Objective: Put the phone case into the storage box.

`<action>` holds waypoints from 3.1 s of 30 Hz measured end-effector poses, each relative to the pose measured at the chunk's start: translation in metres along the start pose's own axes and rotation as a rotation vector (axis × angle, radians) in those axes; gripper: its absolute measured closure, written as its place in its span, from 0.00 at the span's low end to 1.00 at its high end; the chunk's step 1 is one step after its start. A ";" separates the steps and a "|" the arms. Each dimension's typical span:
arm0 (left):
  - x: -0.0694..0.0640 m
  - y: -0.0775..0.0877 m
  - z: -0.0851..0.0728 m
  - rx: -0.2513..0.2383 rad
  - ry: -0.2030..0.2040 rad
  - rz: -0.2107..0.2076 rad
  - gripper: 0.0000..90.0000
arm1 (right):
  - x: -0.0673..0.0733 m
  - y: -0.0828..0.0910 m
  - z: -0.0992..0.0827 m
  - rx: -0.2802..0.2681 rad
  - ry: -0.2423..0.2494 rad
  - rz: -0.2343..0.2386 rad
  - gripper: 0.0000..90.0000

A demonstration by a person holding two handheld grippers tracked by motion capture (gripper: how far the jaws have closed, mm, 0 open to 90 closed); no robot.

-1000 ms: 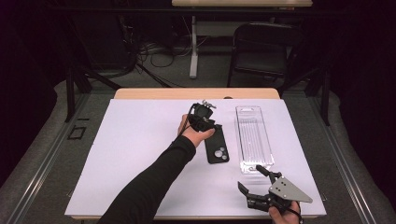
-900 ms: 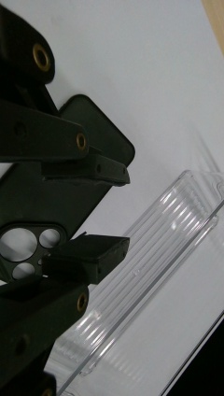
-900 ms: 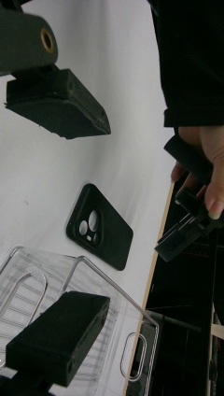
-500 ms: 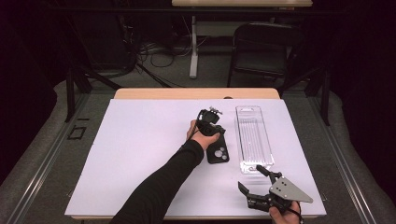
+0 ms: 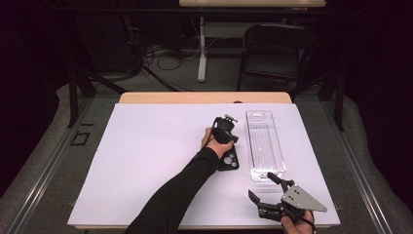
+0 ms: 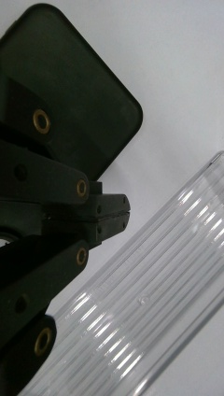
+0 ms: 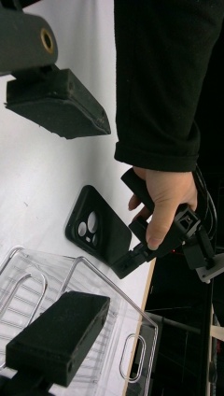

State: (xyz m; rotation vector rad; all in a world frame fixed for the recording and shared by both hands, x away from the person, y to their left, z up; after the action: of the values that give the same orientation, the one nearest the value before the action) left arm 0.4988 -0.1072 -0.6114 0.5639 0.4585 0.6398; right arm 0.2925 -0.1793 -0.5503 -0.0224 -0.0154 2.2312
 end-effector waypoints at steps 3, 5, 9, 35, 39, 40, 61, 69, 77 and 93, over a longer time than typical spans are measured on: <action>0.000 -0.004 -0.002 0.005 0.008 0.000 1.00 | 0.000 0.000 0.000 0.000 0.000 0.002 0.16; 0.001 -0.006 -0.003 0.008 0.011 0.003 1.00 | 0.001 0.000 0.000 0.002 -0.007 0.003 0.16; 0.000 -0.010 -0.004 0.013 0.010 -0.001 1.00 | 0.001 -0.001 -0.001 0.002 -0.002 0.009 0.16; -0.002 -0.007 -0.016 0.051 0.019 0.025 1.00 | 0.000 0.000 -0.001 0.002 -0.017 0.008 0.16; -0.001 -0.001 -0.020 0.054 0.017 0.025 1.00 | 0.000 0.001 -0.001 0.002 -0.017 0.006 0.16; 0.000 0.003 -0.023 0.060 0.015 0.026 1.00 | 0.001 0.001 -0.001 0.004 -0.023 0.005 0.16; 0.005 0.043 -0.054 0.096 0.017 0.016 1.00 | 0.001 0.000 -0.002 0.004 -0.018 0.005 0.16; 0.005 0.064 -0.069 0.113 -0.010 0.022 1.00 | 0.002 -0.001 -0.003 0.003 -0.026 0.005 0.16; 0.010 0.083 -0.079 0.109 -0.008 0.013 1.00 | 0.002 0.000 -0.003 0.008 -0.020 0.005 0.16; 0.013 0.109 -0.095 0.116 -0.024 -0.002 1.00 | 0.003 0.000 -0.004 0.013 -0.023 0.005 0.16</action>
State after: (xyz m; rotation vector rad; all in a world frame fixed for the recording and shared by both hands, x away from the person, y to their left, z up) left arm 0.4084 0.0063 -0.6190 0.6805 0.4754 0.6066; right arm 0.2910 -0.1765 -0.5541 0.0100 -0.0136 2.2362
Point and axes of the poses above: each handheld gripper's, and its own axes: y roughly backward along the jaws, z roughly out of its top, x roughly to its left, the point moved 10 cm from there along -y, roughly forward along the jaws, and after that the axes turned 12 degrees about -x, right-handed, at the moved point
